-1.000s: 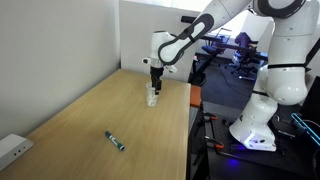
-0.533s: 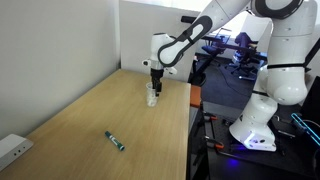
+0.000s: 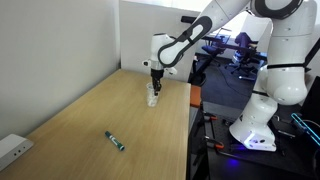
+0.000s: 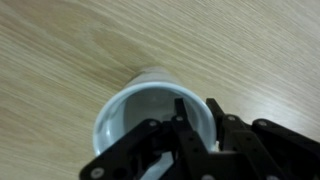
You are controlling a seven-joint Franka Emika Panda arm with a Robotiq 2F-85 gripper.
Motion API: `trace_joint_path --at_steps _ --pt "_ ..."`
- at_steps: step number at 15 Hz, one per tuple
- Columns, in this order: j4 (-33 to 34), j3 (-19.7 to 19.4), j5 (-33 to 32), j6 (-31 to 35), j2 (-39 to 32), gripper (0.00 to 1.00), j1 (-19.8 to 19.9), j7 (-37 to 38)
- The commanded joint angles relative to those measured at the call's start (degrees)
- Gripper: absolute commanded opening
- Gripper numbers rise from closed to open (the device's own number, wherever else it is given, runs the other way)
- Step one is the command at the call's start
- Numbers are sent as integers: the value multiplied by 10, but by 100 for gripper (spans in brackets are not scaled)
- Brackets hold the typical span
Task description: Move the cup closer to the marker
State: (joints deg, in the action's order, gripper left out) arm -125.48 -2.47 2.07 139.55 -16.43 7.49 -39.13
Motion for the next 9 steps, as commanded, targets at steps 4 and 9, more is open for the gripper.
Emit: trace_joint_path --at_steps 4,9 --pt "-7 12 -4 9 7 3 11 -14" --pt "0 17 -3 0 4 4 12 -27"
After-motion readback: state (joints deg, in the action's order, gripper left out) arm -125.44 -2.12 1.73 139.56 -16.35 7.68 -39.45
